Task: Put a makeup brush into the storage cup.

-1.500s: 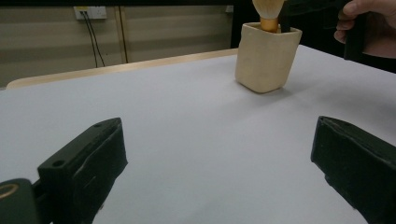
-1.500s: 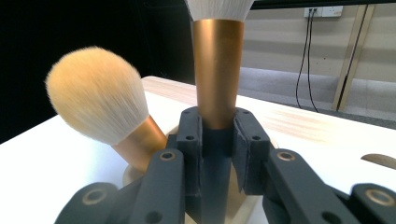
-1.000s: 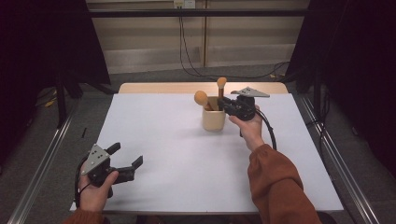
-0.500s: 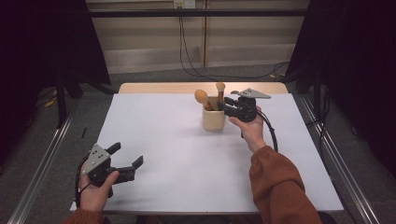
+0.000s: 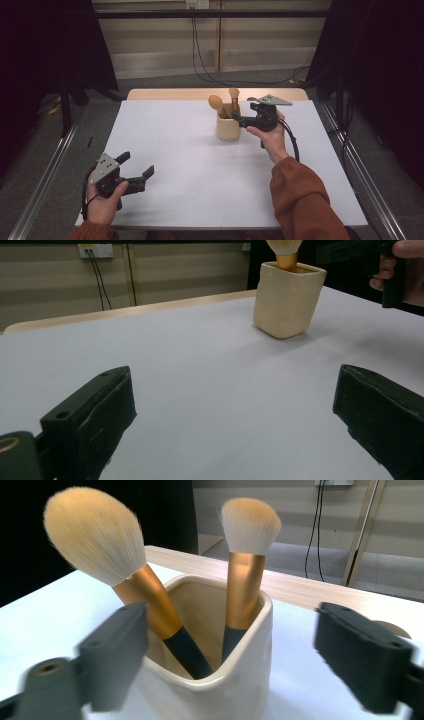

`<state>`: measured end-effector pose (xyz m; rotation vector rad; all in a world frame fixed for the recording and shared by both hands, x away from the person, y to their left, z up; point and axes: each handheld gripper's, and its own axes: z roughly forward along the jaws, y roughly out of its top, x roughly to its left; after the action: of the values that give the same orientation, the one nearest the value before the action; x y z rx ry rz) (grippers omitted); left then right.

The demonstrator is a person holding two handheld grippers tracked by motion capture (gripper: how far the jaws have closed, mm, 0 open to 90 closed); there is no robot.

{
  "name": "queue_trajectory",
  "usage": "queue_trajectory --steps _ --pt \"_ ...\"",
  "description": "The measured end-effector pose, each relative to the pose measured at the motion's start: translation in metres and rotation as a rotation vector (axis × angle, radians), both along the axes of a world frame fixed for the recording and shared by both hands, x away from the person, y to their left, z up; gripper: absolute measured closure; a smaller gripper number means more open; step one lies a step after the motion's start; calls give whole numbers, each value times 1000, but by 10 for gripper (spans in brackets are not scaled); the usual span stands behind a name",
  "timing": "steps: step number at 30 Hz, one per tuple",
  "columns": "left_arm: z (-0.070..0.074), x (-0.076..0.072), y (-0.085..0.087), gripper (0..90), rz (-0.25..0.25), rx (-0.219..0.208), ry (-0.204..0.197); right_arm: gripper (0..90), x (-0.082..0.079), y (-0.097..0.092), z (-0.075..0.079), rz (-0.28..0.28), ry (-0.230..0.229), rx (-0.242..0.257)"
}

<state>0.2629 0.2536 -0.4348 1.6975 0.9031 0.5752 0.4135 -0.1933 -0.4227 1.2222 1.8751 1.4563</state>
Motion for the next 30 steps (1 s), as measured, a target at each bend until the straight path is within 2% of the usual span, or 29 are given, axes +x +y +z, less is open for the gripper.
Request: queue_trajectory --steps 1,3,6,10,19,27,30 --pt "0 0 0 33 -1 3 0 30 -1 -1 1 0 -5 15" --pt "0 -1 0 33 -3 0 -2 1 -3 -2 1 5 -10 14" --pt "1 -3 0 33 -7 4 -4 11 -6 -3 1 -11 -2 0" --pt "1 -5 0 33 -9 2 -7 10 -12 -7 1 -9 3 31" --pt "2 -7 4 33 -3 -19 -9 10 -29 -11 3 -75 -17 -16" --pt "2 -7 3 33 -2 -13 -12 7 -42 -24 3 -81 -41 -4" --pt "2 -8 3 33 1 -14 -12 5 -47 -29 4 -95 -47 -25"
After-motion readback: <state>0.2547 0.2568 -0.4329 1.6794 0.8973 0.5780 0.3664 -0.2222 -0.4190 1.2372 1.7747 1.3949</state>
